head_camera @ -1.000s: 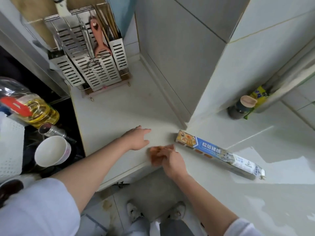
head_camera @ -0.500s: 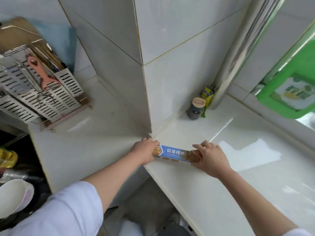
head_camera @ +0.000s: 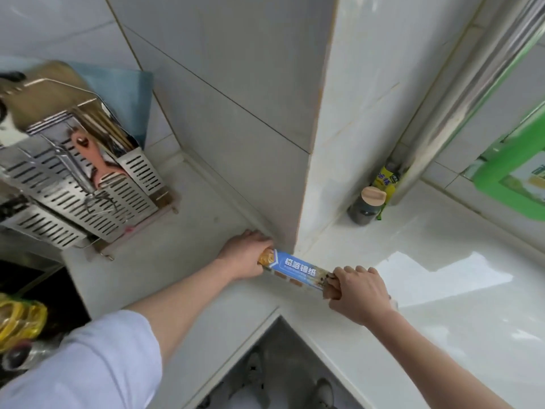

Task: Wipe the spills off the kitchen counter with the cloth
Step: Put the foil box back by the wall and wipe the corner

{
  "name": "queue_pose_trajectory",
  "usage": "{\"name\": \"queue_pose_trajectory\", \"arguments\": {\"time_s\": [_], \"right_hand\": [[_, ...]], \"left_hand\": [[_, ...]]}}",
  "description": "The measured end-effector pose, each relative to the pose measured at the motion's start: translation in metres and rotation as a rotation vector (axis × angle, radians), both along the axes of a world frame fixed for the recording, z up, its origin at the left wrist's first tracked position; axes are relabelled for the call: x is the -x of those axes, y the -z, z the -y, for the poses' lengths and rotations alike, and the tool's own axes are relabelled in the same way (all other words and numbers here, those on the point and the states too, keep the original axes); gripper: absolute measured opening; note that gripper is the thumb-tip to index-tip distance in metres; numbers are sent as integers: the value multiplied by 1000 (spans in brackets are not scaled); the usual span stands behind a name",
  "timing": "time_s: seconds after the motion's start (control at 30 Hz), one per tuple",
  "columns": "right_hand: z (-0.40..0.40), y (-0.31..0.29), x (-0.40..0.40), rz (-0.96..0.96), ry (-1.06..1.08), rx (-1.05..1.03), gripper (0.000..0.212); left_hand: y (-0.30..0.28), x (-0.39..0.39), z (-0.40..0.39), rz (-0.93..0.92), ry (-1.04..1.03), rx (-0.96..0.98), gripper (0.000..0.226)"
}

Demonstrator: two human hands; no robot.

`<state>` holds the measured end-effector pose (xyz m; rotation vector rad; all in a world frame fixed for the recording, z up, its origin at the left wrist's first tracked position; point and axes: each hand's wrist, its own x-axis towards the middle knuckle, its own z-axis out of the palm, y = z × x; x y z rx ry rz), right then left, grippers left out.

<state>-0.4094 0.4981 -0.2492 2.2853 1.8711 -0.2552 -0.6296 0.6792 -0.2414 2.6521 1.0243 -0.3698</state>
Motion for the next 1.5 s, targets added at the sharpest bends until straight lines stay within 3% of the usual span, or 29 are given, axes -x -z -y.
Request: {"name": "queue_pose_trajectory", "arguments": {"time_s": [0.13, 0.27, 0.47, 0.6, 0.77, 0.9, 0.97, 1.1, 1.17, 1.27, 1.3, 1.4, 1.5], "right_hand": [[-59, -6, 78, -51, 17, -86, 37], [-122, -7, 140, -17, 28, -214, 42], [-167, 13, 173, -62, 155, -363, 43], [-147, 19, 168, -238, 166, -432, 41], [-101, 17, 143, -547, 356, -269, 52], [-71, 15, 110, -790, 468, -269, 24], [-55, 9, 84, -743, 589, -285, 21], [-10, -2, 20, -183, 758, -505, 9], [16, 10, -9, -71, 848, -496, 19], [60, 56, -27, -65, 871, -138, 64], [71, 71, -21, -112, 859, -74, 70], [64, 100, 30, -351, 828, -171, 68], [15, 107, 95, -460, 545, -216, 66]], "left_hand": [[-13, 40, -66, -60, 44, -134, 56], [-5, 66, -90, -109, 181, -146, 66], [13, 72, -111, 22, 214, -113, 61], [21, 70, -144, 21, 203, -118, 63], [32, 60, -165, -121, 160, -181, 64], [40, 52, -149, -212, -33, -314, 65], [40, 46, -127, -172, -80, -341, 63], [40, 29, -82, -26, -5, -304, 44], [43, 24, -63, -15, 61, -276, 42], [51, 22, -40, 12, 141, -242, 37], [54, 23, -35, 7, 150, -237, 35], [62, 23, -30, 3, 177, -273, 31], [65, 23, -29, -18, 199, -271, 40]]}}
